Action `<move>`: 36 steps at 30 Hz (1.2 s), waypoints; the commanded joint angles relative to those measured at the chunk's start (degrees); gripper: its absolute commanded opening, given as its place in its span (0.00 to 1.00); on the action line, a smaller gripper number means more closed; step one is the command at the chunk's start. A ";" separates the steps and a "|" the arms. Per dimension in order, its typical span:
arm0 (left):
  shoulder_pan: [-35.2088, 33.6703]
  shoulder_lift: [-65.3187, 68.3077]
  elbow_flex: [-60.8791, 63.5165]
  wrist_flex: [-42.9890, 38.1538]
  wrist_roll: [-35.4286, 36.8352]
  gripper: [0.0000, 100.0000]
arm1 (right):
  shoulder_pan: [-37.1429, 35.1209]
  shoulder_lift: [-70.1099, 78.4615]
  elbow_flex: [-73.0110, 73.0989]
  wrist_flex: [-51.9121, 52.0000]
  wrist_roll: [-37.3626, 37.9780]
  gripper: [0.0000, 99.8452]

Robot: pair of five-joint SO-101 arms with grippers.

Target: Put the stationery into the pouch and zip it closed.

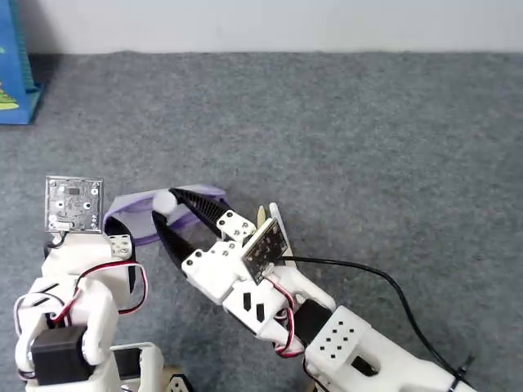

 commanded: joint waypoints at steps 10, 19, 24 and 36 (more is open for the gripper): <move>-0.62 -0.53 -0.31 0.00 0.35 0.01 | 6.11 -20.18 -4.48 28.09 -7.21 0.21; -0.62 -0.53 -0.31 0.00 0.35 0.01 | 23.78 -27.38 -13.98 59.56 -14.24 0.21; -0.70 -0.53 -0.31 0.09 0.44 0.01 | 27.12 -21.67 -13.71 64.31 -14.24 0.21; -0.70 -0.53 -0.31 0.09 0.44 0.01 | 27.21 20.18 -23.91 62.55 -13.80 0.21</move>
